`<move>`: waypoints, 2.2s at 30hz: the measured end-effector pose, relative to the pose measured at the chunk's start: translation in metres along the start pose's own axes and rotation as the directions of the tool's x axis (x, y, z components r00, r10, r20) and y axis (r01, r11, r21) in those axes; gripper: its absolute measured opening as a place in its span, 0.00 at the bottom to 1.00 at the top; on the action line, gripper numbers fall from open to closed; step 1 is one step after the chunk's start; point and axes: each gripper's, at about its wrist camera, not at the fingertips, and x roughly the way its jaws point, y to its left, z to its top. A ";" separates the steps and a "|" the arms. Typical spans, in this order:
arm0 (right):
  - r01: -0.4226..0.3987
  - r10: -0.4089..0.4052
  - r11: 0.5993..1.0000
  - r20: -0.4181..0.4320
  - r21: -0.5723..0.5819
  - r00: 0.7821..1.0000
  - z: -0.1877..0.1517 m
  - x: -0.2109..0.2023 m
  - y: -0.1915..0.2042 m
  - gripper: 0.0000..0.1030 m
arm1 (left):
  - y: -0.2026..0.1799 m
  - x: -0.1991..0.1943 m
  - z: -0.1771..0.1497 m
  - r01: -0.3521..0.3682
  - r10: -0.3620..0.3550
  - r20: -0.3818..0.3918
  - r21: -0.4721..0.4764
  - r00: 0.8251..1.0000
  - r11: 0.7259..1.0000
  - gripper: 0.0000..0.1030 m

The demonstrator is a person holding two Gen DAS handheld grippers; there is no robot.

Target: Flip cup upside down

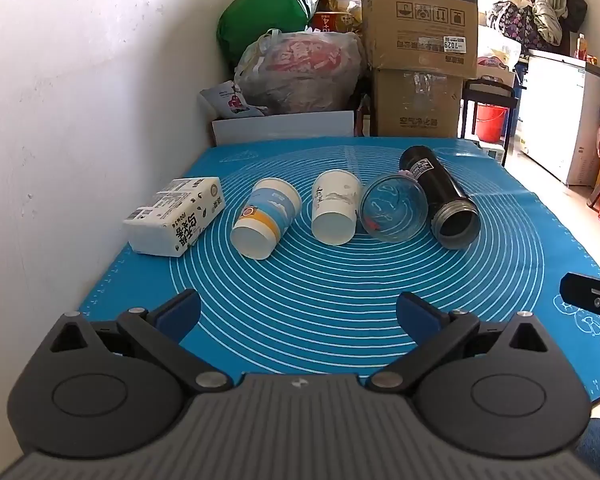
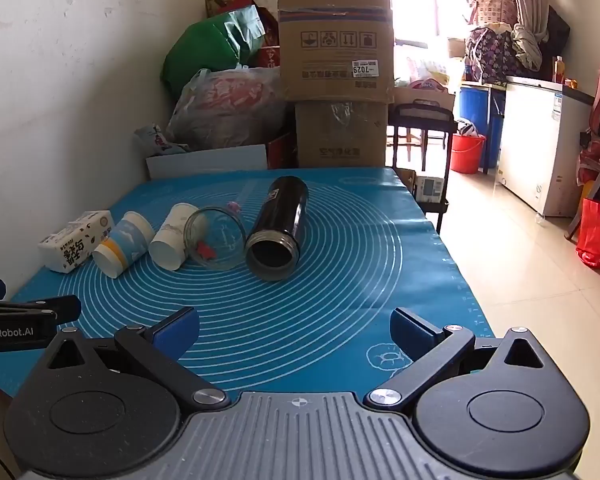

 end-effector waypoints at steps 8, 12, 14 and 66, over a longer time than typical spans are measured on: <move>0.003 -0.003 1.000 0.003 -0.005 1.000 0.000 -0.001 0.000 1.00 | -0.004 -0.001 0.000 -0.004 0.003 0.006 0.011 1.000 1.000 0.99; 0.002 -0.002 1.000 0.004 -0.007 1.000 0.001 0.000 0.000 1.00 | -0.004 0.001 0.001 -0.002 0.002 0.005 0.014 1.000 1.000 0.99; 0.002 -0.002 1.000 0.003 -0.007 1.000 0.001 0.000 0.001 1.00 | -0.003 0.000 0.000 0.001 -0.001 0.005 0.012 1.000 1.000 0.99; -0.009 0.009 1.000 -0.016 -0.009 1.000 0.003 0.004 0.001 1.00 | -0.007 0.001 -0.002 0.025 -0.025 -0.003 0.023 1.000 0.999 0.99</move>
